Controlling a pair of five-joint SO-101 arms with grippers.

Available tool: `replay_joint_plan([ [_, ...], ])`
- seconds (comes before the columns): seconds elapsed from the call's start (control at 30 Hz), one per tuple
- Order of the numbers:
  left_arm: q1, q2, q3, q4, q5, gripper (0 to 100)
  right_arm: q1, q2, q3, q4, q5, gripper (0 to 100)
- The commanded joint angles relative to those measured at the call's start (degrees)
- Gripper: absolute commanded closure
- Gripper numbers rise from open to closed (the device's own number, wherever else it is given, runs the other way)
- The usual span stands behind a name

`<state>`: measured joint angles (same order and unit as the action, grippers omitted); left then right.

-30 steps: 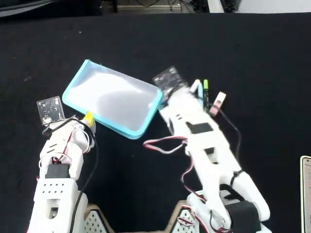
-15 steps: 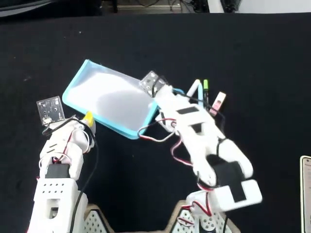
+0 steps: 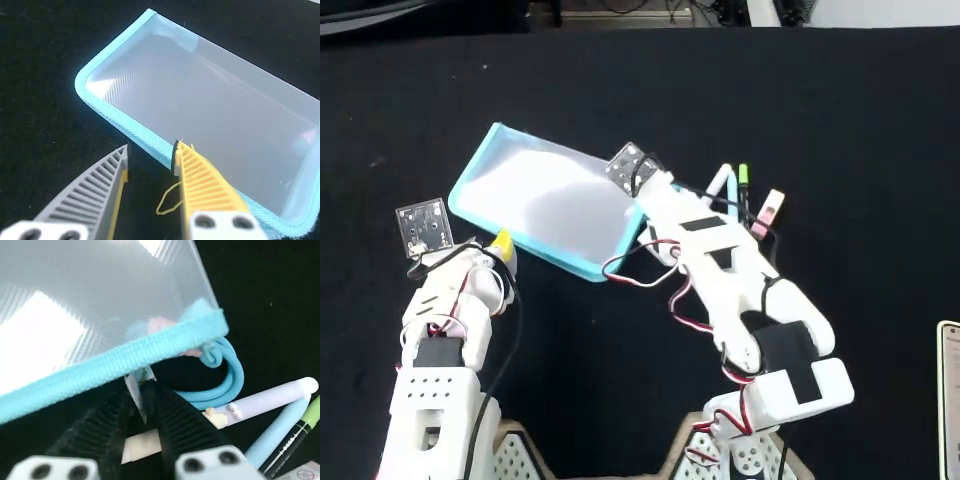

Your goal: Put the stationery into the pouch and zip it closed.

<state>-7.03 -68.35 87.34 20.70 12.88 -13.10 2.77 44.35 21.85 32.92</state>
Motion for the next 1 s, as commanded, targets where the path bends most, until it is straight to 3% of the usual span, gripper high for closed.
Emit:
replay_joint_plan([
  [0.0,0.4,0.26,-2.86,-1.05,0.09,84,3.43,-4.09,-2.95,-0.53,-1.32,98.8],
  [0.17,0.75,0.26,-2.86,-1.05,0.09,84,4.75,-18.68,2.07,6.07,-5.36,98.8],
  [0.47,0.48,0.26,-2.86,-1.05,0.09,84,1.93,-40.92,2.33,34.9,-5.63,98.8],
  [0.67,0.4,0.26,-2.86,-1.05,0.09,84,1.67,-41.63,4.18,40.88,-5.27,98.5],
  [0.87,0.57,0.26,-2.86,-1.05,0.09,84,1.67,-34.15,4.35,45.01,-3.78,81.5],
  [0.97,0.57,0.26,-2.86,-1.05,0.09,84,1.76,-30.99,-0.66,47.03,-3.34,82.0],
])
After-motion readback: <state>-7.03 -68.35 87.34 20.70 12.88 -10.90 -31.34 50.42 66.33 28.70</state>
